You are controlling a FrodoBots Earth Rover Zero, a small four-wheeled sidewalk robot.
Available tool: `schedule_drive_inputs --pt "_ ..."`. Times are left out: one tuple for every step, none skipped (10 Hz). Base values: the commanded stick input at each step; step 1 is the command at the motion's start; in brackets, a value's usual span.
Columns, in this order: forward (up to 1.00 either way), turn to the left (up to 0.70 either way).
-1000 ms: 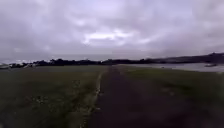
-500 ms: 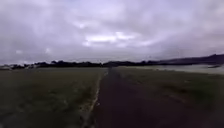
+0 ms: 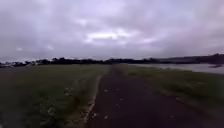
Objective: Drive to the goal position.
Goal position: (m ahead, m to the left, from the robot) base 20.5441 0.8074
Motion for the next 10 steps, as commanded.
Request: schedule_drive_inputs --pt "0.85 0.0" --pt "0.85 0.0" --pt "0.85 0.0" --pt "0.85 0.0" --pt "0.85 0.0" --pt "0.85 0.0" --pt "0.85 0.0" --pt "0.85 0.0" --pt "0.85 0.0" --pt "0.85 0.0"
